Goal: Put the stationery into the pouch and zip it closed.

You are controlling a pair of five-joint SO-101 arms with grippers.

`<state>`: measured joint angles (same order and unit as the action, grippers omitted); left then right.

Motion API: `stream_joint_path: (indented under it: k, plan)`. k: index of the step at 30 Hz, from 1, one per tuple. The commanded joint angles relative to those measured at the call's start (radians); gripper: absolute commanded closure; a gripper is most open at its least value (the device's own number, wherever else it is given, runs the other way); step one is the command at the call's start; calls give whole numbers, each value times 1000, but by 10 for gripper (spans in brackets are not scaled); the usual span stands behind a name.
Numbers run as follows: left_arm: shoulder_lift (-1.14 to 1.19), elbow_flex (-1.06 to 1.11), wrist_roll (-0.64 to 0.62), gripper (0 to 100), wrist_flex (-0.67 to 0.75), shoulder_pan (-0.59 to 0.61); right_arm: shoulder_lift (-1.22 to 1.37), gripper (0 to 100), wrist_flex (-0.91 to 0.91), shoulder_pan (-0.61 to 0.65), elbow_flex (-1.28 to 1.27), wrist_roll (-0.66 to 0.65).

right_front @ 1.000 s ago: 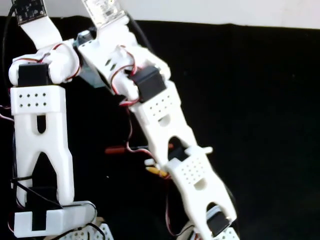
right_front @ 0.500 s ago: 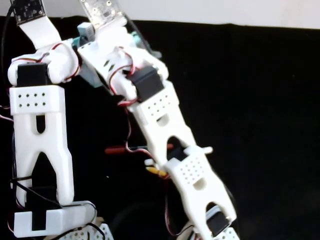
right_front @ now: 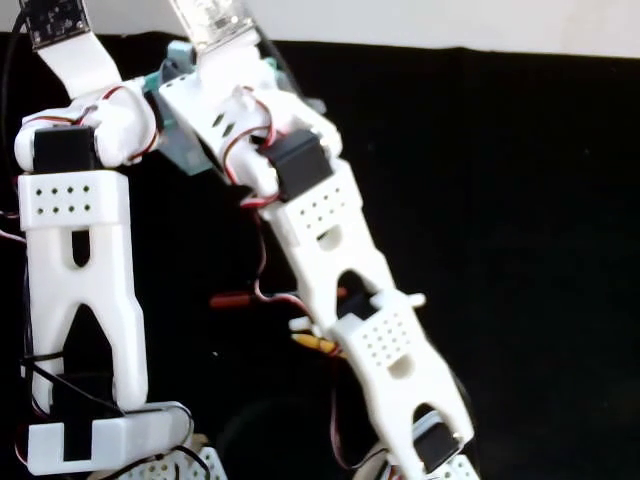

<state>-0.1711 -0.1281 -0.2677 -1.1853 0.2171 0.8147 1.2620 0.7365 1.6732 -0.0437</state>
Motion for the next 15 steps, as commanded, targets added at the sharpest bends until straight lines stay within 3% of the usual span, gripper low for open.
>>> stream_joint_path:
  k: [1,15]
  plan:
    - [-4,-7,-2,993,23,18,-19,858,-24,-16,93,2]
    - [-4,-7,-2,993,23,18,-139,858,153,-15,94,2]
